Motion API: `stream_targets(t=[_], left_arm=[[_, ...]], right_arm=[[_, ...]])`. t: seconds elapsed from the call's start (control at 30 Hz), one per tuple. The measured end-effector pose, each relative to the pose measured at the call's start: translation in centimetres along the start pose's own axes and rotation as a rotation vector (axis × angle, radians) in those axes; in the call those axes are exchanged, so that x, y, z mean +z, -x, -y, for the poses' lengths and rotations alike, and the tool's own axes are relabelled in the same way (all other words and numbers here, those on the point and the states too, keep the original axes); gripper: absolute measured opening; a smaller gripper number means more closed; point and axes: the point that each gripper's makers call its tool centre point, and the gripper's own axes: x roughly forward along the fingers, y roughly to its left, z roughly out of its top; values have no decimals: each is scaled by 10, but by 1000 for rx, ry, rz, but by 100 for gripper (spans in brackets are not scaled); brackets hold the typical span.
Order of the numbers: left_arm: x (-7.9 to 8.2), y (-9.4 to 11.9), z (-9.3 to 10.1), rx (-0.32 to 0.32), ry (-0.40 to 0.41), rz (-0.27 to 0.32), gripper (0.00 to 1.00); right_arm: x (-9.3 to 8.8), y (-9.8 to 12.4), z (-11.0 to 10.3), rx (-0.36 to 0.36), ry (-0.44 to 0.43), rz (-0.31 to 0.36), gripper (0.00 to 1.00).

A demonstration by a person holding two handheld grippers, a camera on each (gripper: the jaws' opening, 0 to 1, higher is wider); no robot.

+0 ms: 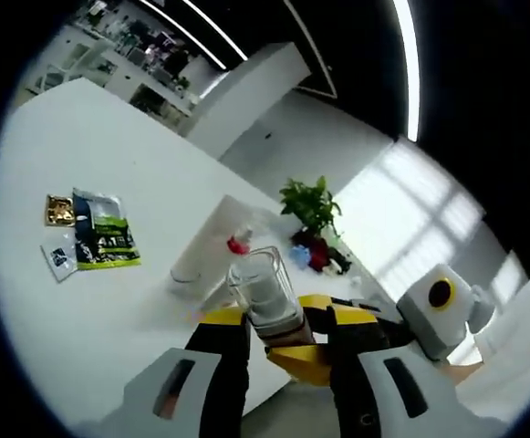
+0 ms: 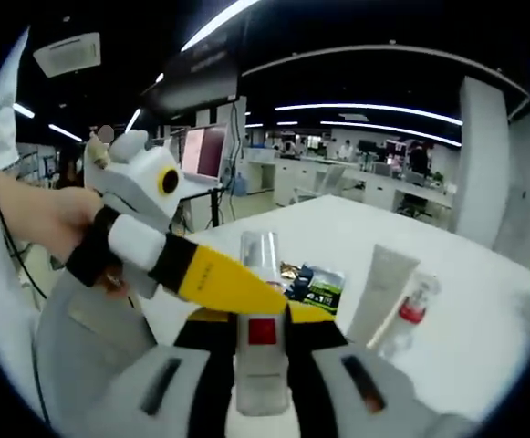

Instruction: Arrange the skincare products in the storage area until every visible bottle or jar stands upright without overlapping.

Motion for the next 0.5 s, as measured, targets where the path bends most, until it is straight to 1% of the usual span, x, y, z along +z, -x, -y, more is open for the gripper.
stream_targets(t=[0.13,0.23,0.27,0.3,0.43,0.47,0.5], left_arm=[[0,-1,0,1,9,2,28],[0,-2,-2,8,18,1,24],[0,-2,-3,14,18,2,21],[1,-2,-4,18,16,2,20],[-3,-3,-4,23,25,-18,20],[-4,-3,-3,24,18,-22,19],[-7,-3,-3,29,-7,-35,19]], right_arm=[[0,1,1,-4,4,0,20],[-1,2,1,-6,17,-4,20],[-1,2,1,-6,20,-5,20],[-1,2,0,-6,23,-5,20],[-4,2,0,-8,21,-16,20],[-6,2,-1,1,12,-23,21],[-9,2,-1,13,9,-35,21]])
